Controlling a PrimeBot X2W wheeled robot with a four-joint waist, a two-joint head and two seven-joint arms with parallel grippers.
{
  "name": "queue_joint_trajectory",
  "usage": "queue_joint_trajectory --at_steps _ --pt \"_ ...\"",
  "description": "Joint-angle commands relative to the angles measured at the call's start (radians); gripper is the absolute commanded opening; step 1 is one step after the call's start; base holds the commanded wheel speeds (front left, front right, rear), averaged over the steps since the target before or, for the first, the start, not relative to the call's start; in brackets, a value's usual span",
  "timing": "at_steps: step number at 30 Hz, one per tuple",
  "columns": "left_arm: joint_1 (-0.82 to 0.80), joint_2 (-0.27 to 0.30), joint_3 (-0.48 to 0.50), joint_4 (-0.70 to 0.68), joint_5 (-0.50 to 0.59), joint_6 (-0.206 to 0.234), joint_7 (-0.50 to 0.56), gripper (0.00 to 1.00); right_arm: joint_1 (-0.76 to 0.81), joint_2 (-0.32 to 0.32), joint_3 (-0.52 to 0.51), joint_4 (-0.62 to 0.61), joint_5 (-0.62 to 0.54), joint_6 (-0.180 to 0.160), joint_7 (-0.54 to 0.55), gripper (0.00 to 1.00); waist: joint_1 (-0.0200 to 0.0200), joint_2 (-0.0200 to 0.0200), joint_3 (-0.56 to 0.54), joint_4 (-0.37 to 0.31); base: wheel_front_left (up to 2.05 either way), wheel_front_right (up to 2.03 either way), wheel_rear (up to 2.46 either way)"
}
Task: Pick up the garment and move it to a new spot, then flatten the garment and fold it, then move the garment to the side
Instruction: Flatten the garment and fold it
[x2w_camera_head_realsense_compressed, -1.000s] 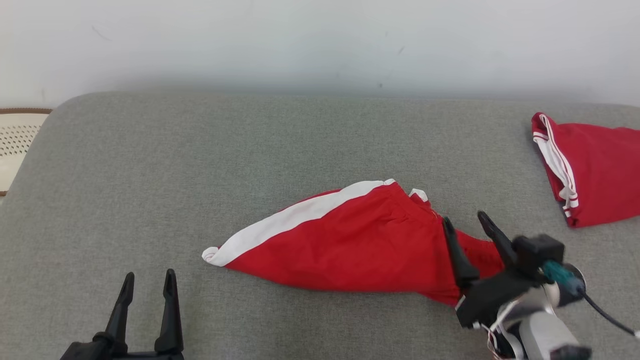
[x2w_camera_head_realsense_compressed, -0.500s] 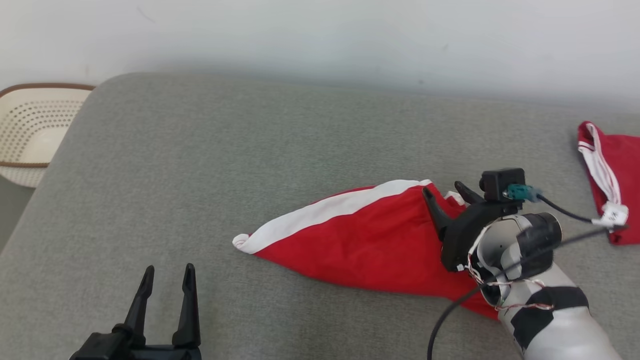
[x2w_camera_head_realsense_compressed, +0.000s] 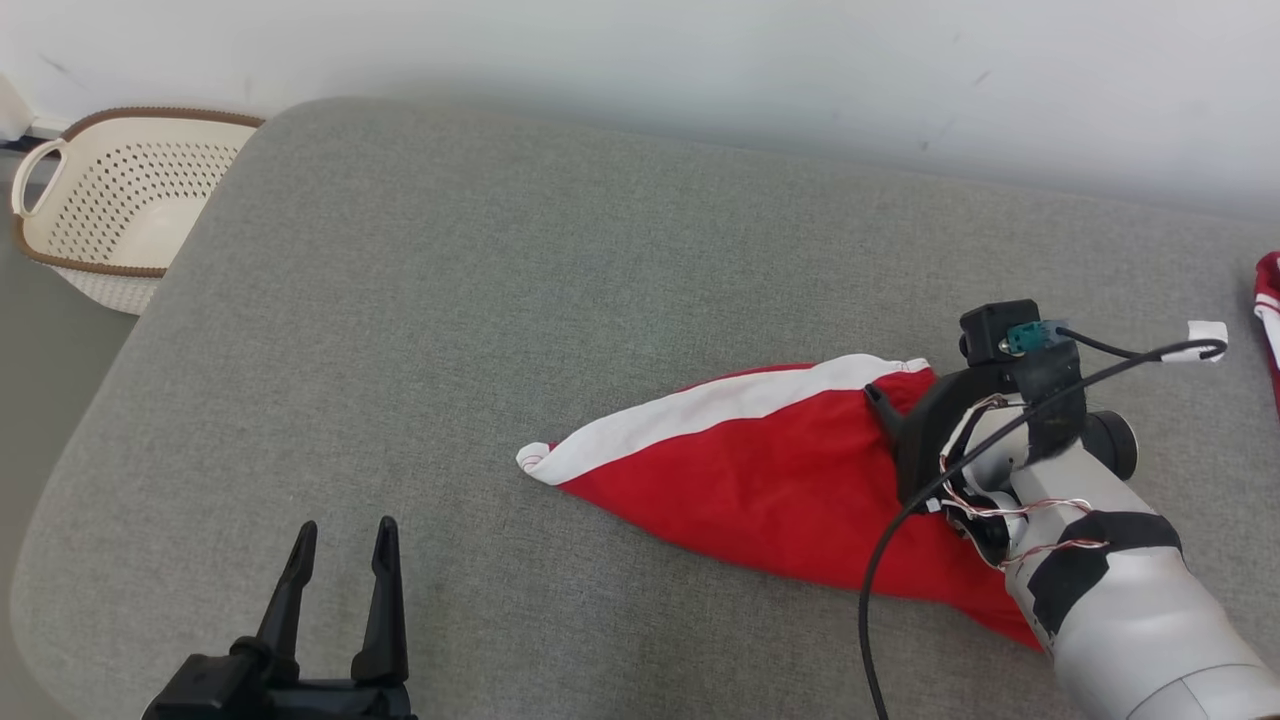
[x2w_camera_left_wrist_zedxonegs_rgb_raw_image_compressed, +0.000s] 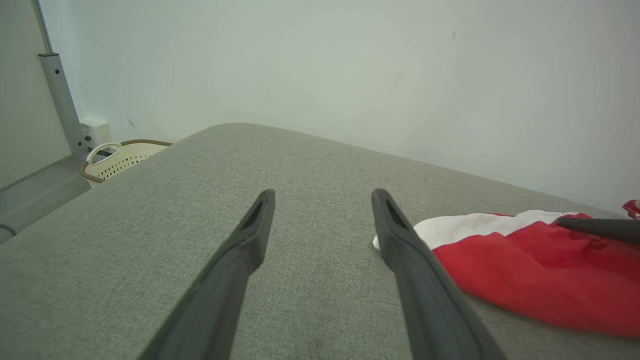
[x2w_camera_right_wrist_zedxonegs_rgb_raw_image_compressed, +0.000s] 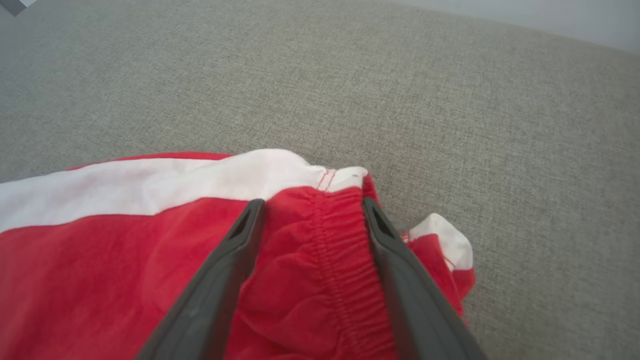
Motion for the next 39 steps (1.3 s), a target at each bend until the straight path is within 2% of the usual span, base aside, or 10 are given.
queue_joint_trajectory --at_steps 1,2,16,22,28,32,39 --pt "-0.009 0.0 0.005 -0.001 -0.01 0.002 -0.006 1.0 -0.013 0.007 0.018 0.011 0.008 -0.001 -0.003 0.22 -0.0001 -0.0001 0.004 0.002 0.0 0.0 0.0" --pt "-0.007 0.0 0.006 -0.002 -0.009 0.003 -0.006 1.0 -0.019 0.009 0.026 0.006 0.015 -0.001 -0.022 0.0 -0.0001 -0.0001 0.004 0.0 0.0 0.0 0.0" --pt "0.002 0.0 0.011 -0.012 0.004 0.013 -0.006 1.0 -0.138 -0.017 0.117 -0.023 0.003 -0.001 -0.333 0.0 -0.0001 -0.0001 -0.01 -0.055 0.0 0.0 0.0" --pt "0.028 0.0 0.012 -0.009 0.006 0.019 -0.006 1.0 -0.087 -0.012 0.174 -0.088 0.034 -0.001 -0.389 0.0 -0.0001 -0.0001 -0.027 -0.073 0.0 0.0 0.0" --pt "0.049 0.0 0.031 -0.011 0.011 0.013 -0.006 1.0 -0.009 -0.054 0.201 -0.218 0.055 -0.001 -0.408 0.0 -0.0001 -0.0001 -0.044 -0.108 0.0 0.0 0.0" --pt "0.057 0.0 0.051 -0.012 0.018 0.003 -0.006 1.0 0.087 -0.103 0.2 -0.368 0.048 -0.001 -0.411 0.0 -0.0001 -0.0001 -0.049 -0.144 0.0 0.0 0.0" --pt "0.067 0.0 0.067 -0.012 0.024 -0.005 -0.006 1.0 0.327 -0.186 0.131 -0.65 0.002 -0.001 -0.412 0.0 -0.0001 -0.0001 -0.048 -0.205 0.0 0.0 0.0"
